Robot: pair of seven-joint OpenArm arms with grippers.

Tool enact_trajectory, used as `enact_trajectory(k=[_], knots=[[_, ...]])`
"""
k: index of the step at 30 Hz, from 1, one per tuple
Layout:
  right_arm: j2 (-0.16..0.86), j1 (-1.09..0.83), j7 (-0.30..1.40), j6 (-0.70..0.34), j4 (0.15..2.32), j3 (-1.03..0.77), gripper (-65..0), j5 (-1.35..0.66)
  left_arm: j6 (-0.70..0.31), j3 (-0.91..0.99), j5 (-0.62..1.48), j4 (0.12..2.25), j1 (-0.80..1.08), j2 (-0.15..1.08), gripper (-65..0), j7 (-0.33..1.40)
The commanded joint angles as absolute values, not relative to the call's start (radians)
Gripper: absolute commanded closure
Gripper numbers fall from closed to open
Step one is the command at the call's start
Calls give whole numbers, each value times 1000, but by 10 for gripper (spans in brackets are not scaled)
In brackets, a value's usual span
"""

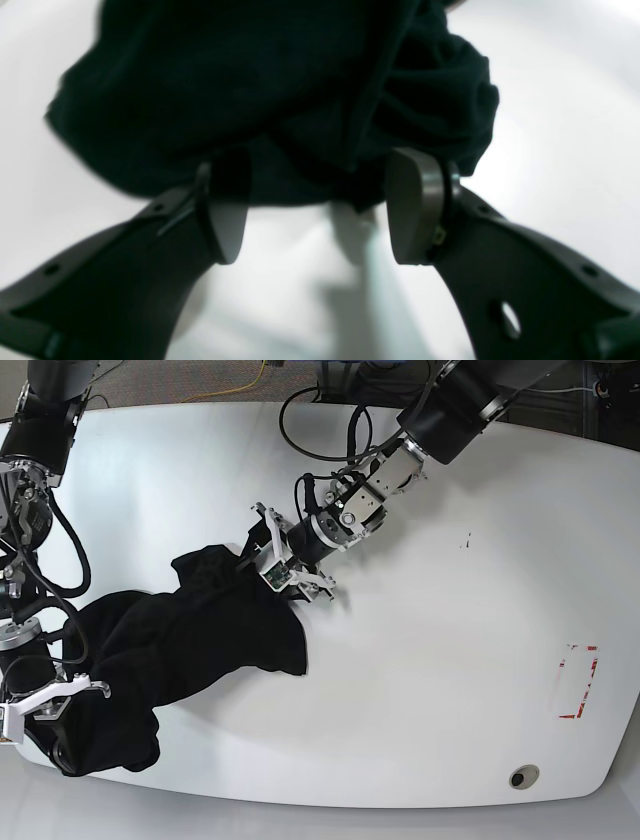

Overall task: Layout the t-shirt on the table in an organized manner, then fold the t-shirt properly
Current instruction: 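Reach the left gripper to the bunched middle of the t-shirt and grasp, then pull the grasped fabric with the left gripper to spread the t-shirt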

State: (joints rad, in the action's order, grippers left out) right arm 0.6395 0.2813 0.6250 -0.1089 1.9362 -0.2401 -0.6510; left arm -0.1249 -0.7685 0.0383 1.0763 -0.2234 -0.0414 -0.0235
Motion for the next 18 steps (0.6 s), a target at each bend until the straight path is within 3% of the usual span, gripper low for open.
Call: enact_trajectory(k=[1, 18], knots=[[656, 305, 584, -108, 1949, -249, 0, -648, -120, -773, 44, 1082, -260, -67, -398, -56], [636, 288, 584, -108, 1949, -251, 0, -648, -116, -811, 44, 903, -323, -134, -396, -99]])
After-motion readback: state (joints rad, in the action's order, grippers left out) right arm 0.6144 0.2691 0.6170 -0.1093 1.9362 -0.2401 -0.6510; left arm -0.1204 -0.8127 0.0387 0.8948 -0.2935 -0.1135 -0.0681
